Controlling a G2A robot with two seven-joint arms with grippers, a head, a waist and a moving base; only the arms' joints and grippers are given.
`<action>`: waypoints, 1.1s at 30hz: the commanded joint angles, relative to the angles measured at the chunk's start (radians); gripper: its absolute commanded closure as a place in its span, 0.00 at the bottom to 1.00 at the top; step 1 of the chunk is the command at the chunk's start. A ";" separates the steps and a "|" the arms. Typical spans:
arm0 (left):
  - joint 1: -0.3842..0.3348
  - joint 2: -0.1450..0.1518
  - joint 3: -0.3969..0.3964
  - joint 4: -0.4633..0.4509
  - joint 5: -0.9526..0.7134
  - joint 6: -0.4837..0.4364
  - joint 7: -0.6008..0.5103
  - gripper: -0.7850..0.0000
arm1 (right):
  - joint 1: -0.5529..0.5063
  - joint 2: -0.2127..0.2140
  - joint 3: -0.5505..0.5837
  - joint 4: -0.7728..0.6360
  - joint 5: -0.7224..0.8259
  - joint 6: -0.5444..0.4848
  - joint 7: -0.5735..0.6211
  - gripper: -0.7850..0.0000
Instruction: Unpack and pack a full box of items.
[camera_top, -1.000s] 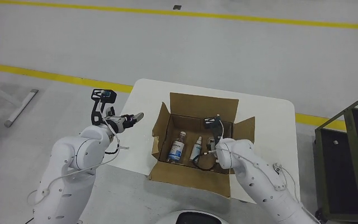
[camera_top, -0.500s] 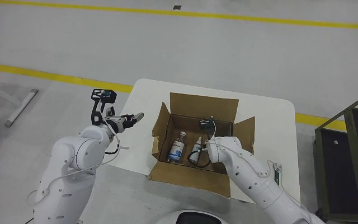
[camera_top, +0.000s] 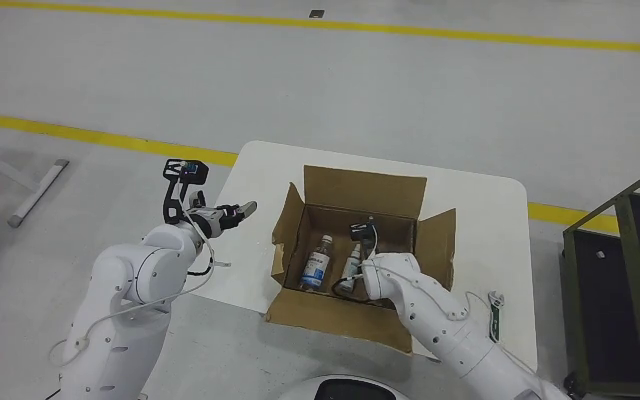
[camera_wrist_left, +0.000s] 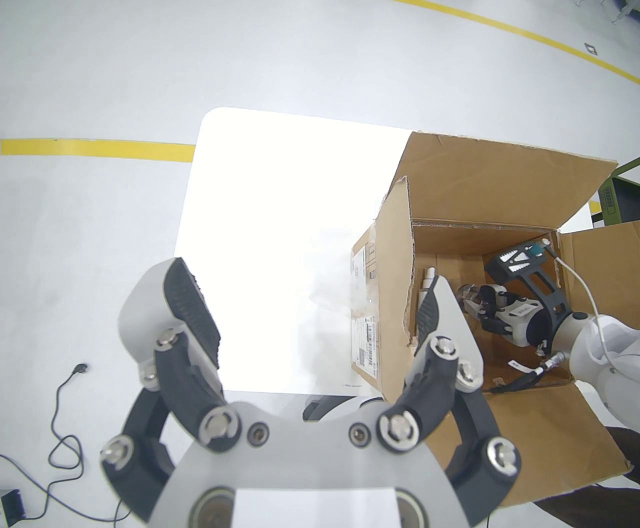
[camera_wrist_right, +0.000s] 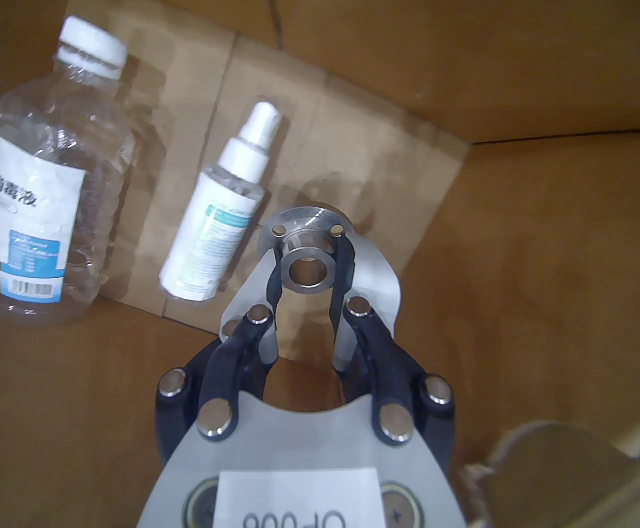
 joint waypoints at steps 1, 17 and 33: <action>0.000 0.000 0.000 0.000 0.000 0.000 0.000 0.00 | 0.011 -0.013 -0.016 0.033 0.010 0.002 -0.020 1.00; 0.000 0.000 0.000 0.000 0.000 0.000 0.000 0.00 | 0.124 -0.118 -0.074 0.306 0.173 -0.133 -0.184 1.00; 0.000 0.000 0.000 0.000 0.000 0.000 0.000 0.00 | 0.150 -0.151 -0.057 0.389 0.187 -0.168 -0.212 0.18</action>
